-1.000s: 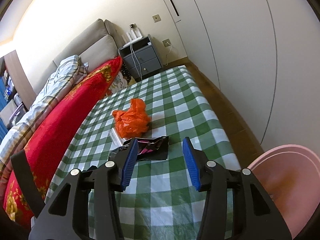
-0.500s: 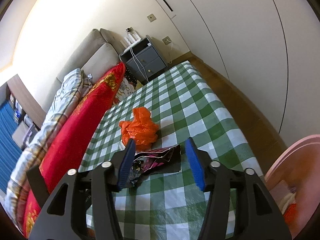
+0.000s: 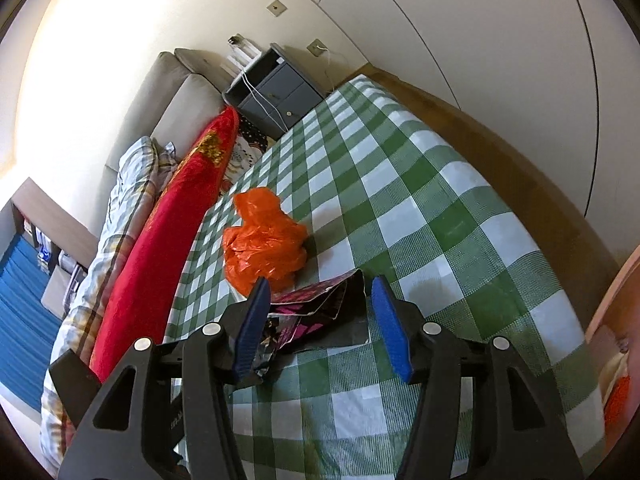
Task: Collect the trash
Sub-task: 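Move both tools back over the black pouch and pink-printed packet on the bed, then grasp the black pouch with the left tool while the right tool grasps the pink-printed packet, then lift the black pouch and pink packet and carry both over the pink basin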
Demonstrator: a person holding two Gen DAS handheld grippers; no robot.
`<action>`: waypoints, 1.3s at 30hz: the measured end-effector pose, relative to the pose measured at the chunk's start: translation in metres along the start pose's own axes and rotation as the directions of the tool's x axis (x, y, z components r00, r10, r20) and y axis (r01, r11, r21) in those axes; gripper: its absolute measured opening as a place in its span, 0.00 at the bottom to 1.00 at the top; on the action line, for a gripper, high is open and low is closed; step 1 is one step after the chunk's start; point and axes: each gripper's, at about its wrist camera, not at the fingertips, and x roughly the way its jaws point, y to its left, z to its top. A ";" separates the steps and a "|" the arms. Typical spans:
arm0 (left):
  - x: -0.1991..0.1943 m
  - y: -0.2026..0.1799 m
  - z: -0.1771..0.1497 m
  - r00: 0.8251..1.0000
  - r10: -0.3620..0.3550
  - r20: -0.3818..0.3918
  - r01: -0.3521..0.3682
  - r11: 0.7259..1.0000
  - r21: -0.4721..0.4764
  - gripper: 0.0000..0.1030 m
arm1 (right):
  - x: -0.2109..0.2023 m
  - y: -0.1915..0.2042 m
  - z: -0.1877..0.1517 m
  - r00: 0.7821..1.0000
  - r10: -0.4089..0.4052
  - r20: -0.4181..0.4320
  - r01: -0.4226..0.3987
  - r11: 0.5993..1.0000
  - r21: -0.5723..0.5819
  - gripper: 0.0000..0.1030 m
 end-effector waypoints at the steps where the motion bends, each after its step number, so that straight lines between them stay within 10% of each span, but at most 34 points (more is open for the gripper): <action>1: 0.000 -0.001 0.000 1.000 0.001 -0.001 -0.001 1.000 0.006 0.43 | 0.002 0.000 0.000 1.000 0.001 -0.001 -0.001 1.000 0.001 0.51; 14: 0.003 -0.008 -0.002 0.999 -0.037 -0.032 0.039 0.998 0.050 0.09 | 0.005 0.013 -0.002 0.999 0.050 -0.013 -0.051 0.997 -0.058 0.06; 39: -0.071 -0.021 -0.016 0.998 -0.024 0.058 0.015 0.990 0.138 0.04 | -0.097 0.064 -0.014 0.996 0.036 0.080 -0.010 0.954 -0.298 0.01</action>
